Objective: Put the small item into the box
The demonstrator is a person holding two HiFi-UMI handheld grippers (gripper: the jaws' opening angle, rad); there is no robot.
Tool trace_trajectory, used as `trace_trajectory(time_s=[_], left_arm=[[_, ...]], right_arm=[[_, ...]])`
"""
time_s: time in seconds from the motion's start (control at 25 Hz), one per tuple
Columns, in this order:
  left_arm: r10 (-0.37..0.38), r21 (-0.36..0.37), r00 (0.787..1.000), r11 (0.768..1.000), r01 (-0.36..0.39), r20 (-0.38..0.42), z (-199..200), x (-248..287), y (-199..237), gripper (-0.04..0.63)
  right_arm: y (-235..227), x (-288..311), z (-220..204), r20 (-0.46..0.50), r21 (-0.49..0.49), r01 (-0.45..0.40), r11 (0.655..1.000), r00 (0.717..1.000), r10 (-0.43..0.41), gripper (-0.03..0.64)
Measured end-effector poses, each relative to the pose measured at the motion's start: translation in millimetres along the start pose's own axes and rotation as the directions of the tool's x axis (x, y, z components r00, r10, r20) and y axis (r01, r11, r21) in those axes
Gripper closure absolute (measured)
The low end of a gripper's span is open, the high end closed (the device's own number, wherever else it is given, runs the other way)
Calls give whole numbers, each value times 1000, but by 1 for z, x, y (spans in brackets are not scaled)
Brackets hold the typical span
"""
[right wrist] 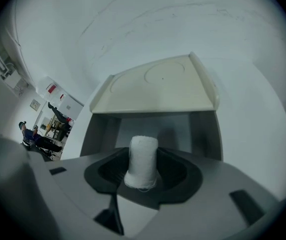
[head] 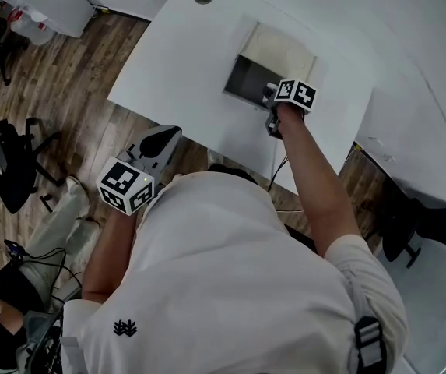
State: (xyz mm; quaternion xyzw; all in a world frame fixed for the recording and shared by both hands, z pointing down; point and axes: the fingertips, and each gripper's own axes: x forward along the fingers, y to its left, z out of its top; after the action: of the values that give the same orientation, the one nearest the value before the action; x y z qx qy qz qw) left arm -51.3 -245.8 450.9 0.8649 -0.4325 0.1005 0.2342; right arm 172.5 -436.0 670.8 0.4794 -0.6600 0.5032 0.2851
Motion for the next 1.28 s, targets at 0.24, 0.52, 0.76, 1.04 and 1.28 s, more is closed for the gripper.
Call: trace_trajectory(time_s=[0.24,0.52,0.76,1.04,1.28], left_arm=[[1,-8,1000,1000,-1,10,-3,-1,1,589],[3,-15,1000,1000,-2,6,-10,-6,-2,588],[-7,-11,1000,1000,7,3,-10,-14,-2,588],[-28,-2,1000,1000,28,1,-16,-23,-8,588],[-60,13,998,998,60,-1,-23,-36,-19,588]], right_arm=[[-5,5,-2,-40,35,17,999,999,-15,431],[-9,6,-2,-49,39,24,999,999,-22,425],[-3,0,0,-23,9,31,999,999,-30,422],[2,-16,-2,27,-15,35,999,999,-35,423],[9,-41,-10,90,-50,36,998,995,-31,427]])
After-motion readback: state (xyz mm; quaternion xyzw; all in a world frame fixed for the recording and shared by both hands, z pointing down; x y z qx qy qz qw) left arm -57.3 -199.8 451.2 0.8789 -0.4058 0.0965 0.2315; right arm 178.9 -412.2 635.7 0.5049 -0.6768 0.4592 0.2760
